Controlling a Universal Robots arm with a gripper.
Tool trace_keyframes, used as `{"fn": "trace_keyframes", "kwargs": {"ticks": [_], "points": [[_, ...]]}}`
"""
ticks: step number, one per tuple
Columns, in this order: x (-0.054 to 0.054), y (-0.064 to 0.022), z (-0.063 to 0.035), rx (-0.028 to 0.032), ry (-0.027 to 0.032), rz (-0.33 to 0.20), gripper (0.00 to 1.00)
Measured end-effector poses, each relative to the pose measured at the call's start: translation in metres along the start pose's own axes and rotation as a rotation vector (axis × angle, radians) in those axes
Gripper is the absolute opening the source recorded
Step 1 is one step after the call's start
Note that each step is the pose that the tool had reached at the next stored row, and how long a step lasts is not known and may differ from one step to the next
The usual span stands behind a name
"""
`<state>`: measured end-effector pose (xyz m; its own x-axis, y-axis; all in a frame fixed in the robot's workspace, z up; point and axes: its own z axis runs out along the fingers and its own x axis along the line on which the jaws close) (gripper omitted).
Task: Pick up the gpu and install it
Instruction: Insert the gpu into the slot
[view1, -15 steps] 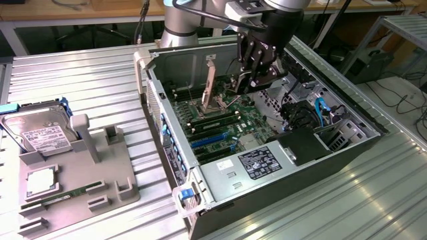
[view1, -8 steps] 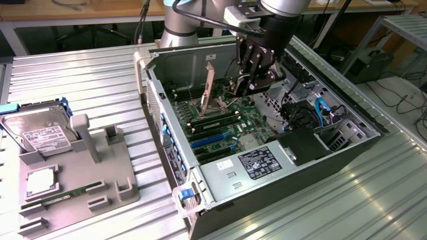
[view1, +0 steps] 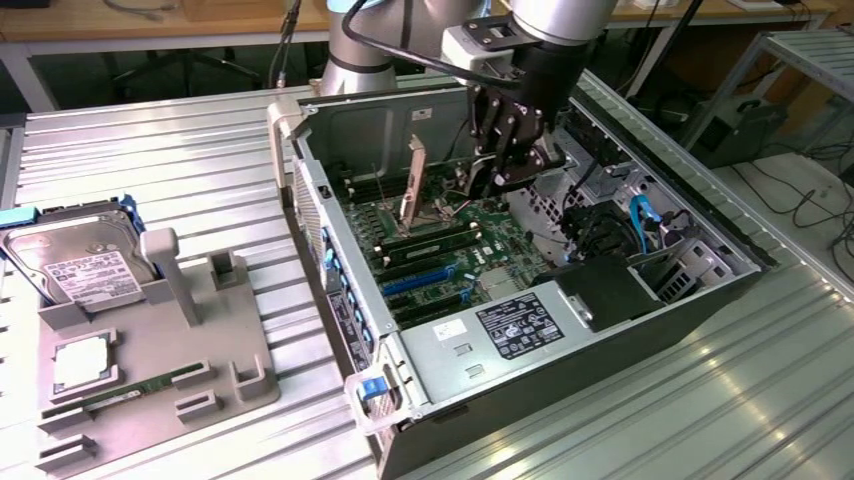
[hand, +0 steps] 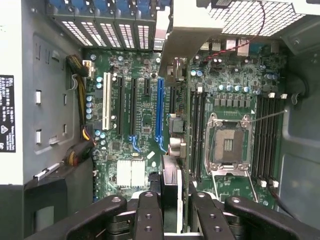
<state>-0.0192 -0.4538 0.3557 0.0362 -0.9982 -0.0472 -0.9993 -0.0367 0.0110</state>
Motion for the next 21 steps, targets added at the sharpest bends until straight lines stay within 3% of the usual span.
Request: {"fn": "trace_keyframes", "kwargs": {"ticks": [21], "points": [[-0.007, 0.0173, 0.0398, 0.0014, 0.0008, 0.029, 0.28]]}}
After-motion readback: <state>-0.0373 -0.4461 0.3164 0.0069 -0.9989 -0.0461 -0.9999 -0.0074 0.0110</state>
